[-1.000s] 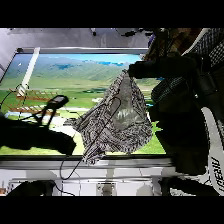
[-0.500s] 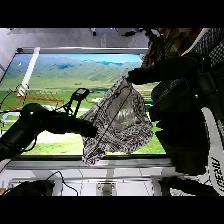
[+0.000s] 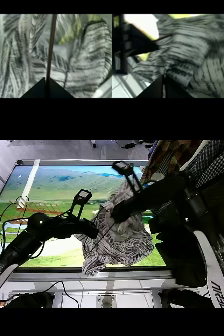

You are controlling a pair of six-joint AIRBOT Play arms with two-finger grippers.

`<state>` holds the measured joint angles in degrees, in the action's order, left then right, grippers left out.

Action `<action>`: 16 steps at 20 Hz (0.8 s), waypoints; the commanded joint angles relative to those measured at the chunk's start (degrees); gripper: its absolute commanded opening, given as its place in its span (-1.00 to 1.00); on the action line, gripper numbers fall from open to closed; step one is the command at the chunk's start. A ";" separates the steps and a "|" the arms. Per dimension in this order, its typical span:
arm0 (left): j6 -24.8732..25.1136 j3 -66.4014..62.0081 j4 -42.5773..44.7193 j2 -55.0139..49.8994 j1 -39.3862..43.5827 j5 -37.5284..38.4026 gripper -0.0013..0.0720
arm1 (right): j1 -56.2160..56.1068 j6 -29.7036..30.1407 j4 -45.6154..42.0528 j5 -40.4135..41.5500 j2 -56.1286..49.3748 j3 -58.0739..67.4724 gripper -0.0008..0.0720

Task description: Fold the clothes and pants, and hang the long-sleeved shirts on hangers.

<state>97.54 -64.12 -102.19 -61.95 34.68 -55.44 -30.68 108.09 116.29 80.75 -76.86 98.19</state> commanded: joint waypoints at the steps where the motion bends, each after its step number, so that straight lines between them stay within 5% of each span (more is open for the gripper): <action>1: 6.45 0.39 0.11 -0.63 -1.31 6.82 -0.90 | -5.95 1.11 0.02 1.95 1.79 0.00 -0.81; 3: 9.53 0.46 0.11 -0.63 -2.51 7.72 -0.90 | -6.21 4.24 -4.02 2.12 2.62 0.02 -0.74; 6: 13.62 0.98 -0.57 -0.44 -4.17 7.72 -0.90 | -5.05 14.12 -16.55 2.71 4.57 0.02 0.55; 10: 23.50 1.33 -6.88 -0.44 -4.90 7.80 -0.90 | -0.98 30.49 -26.45 -5.33 10.25 0.02 0.57; 14: 34.42 1.42 -17.07 -0.42 -4.90 7.65 -0.90 | 7.91 48.09 -12.15 -10.58 10.75 -0.07 0.57; 16: 39.19 1.44 -21.55 -0.42 -4.90 6.99 -0.90 | 11.04 48.96 -10.14 -9.88 8.37 -0.26 0.57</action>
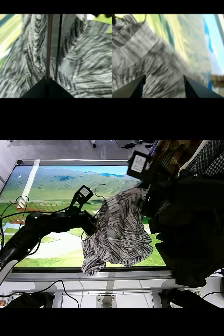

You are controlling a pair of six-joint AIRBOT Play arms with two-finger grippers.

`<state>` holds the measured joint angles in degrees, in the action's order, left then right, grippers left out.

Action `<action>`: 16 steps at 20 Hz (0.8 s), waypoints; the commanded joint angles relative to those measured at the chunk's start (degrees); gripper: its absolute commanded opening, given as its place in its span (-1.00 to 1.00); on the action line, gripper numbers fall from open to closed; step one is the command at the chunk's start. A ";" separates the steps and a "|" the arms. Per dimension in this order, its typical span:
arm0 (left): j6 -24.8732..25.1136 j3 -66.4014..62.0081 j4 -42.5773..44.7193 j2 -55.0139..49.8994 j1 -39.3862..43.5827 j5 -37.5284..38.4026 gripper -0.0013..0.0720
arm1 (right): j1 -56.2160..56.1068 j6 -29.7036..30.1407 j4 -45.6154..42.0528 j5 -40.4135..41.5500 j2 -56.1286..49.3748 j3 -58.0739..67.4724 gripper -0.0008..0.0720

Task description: Fold the clothes and pants, and hang the long-sleeved shirts on hangers.

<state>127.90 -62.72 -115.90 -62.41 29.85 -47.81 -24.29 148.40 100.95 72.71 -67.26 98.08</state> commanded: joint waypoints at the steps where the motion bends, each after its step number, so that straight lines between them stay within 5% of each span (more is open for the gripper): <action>1: 10.64 0.04 -9.53 0.11 -0.07 -1.38 -0.90 | 5.79 8.83 5.16 -0.52 -2.62 -0.17 0.58; 11: 15.98 0.04 -12.00 2.97 -0.07 -4.04 -0.90 | 7.21 10.54 11.32 5.73 -7.85 -0.52 0.56; 12: 16.20 0.04 -12.66 2.97 -0.07 -4.07 -0.90 | 7.21 9.79 11.34 5.05 -8.26 -0.52 0.46; 14: 16.41 0.04 -13.88 2.99 -0.07 -4.07 -0.90 | 7.23 7.52 11.32 1.90 -8.39 -0.66 -0.77; 16: 16.44 0.04 -14.03 2.99 -0.09 -4.04 -0.90 | 7.23 6.60 11.30 0.46 -8.31 -0.57 -0.82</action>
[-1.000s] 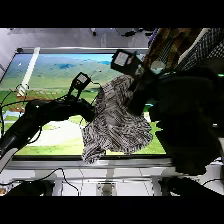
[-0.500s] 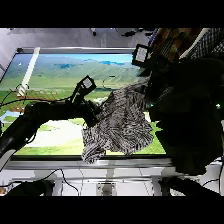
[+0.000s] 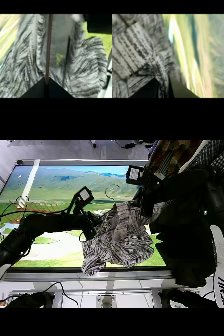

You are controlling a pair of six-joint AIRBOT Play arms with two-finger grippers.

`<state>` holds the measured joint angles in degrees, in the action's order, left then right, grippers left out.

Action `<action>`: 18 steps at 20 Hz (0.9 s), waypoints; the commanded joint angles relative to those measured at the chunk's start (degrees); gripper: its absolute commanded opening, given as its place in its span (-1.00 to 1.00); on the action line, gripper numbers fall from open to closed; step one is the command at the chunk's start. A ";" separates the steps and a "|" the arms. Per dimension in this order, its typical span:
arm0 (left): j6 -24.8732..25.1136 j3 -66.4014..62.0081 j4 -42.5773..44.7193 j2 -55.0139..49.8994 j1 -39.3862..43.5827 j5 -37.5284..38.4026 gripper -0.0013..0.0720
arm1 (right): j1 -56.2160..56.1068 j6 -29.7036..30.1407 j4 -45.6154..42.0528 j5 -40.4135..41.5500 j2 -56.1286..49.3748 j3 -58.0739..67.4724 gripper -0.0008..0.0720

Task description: Fold the clothes and pants, and hang the long-sleeved shirts on hangers.

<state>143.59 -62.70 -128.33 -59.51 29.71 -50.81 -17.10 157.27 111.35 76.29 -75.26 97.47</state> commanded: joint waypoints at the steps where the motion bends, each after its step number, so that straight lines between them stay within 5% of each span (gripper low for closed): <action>1: 0.70 0.02 -1.60 0.09 0.04 -1.01 -0.89 | 0.04 -2.29 0.85 -2.99 -0.22 0.04 -0.82; 3: -0.83 0.02 -1.18 0.42 -0.22 -1.05 -0.78 | 0.09 -3.61 0.37 -2.99 -0.22 0.04 -0.82; 5: -5.66 0.02 -1.20 2.49 -1.79 -1.05 0.48 | 0.09 -5.62 -0.59 -3.48 -0.22 0.17 -0.82; 6: -9.53 0.02 -1.16 4.63 -3.30 -1.38 0.67 | 0.17 -6.91 -1.07 -4.22 -0.22 0.33 -0.82; 13: -23.15 3.50 6.14 28.85 -18.05 -10.60 0.64 | 3.54 -18.86 -0.66 -8.68 0.04 0.74 -0.82; 18: -19.52 25.27 -15.34 34.58 -16.76 -1.99 0.63 | 3.48 -25.18 1.99 -9.40 1.27 0.74 -0.82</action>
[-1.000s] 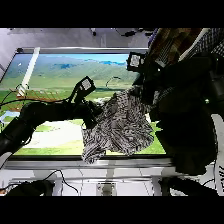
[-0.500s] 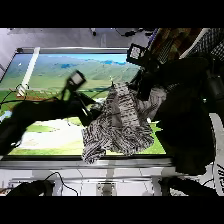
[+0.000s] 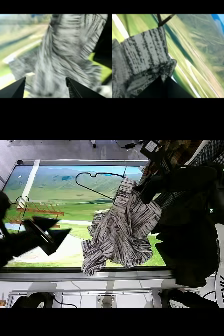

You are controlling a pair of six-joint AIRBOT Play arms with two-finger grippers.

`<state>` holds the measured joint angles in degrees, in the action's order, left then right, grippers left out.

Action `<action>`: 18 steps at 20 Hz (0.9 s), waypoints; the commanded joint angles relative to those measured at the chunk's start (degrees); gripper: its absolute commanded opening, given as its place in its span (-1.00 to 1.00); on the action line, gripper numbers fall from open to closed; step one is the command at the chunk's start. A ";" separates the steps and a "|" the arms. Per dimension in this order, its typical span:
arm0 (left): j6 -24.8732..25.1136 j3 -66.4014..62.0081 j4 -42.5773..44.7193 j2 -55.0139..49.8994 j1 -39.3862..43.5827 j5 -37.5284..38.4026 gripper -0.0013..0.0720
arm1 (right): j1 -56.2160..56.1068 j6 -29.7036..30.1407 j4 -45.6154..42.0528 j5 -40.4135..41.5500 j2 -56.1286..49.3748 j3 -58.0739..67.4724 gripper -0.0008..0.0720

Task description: Fold the clothes and pants, and hang the long-sleeved shirts on hangers.

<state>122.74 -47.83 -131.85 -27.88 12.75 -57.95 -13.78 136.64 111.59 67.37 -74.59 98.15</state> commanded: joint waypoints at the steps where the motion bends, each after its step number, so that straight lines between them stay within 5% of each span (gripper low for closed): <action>1: 4.70 14.08 -17.25 1.36 1.77 9.27 0.63 | 0.15 -5.38 2.69 -0.42 0.81 0.07 -0.82; 7: 19.39 12.59 -20.81 -19.50 21.20 28.85 0.63 | -3.43 -5.46 3.96 -0.33 1.49 0.07 -0.82; 12: 20.28 3.52 -20.79 -34.69 26.18 33.64 0.64 | -6.23 -5.46 3.96 -0.31 1.66 0.07 -0.82; 18: 20.26 1.42 -20.33 -38.14 26.01 38.93 0.63 | -6.25 -5.44 3.98 0.28 1.70 0.07 -0.82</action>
<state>142.58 -45.45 -152.51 -64.03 38.37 -21.78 -19.81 131.22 115.50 67.26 -72.95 98.19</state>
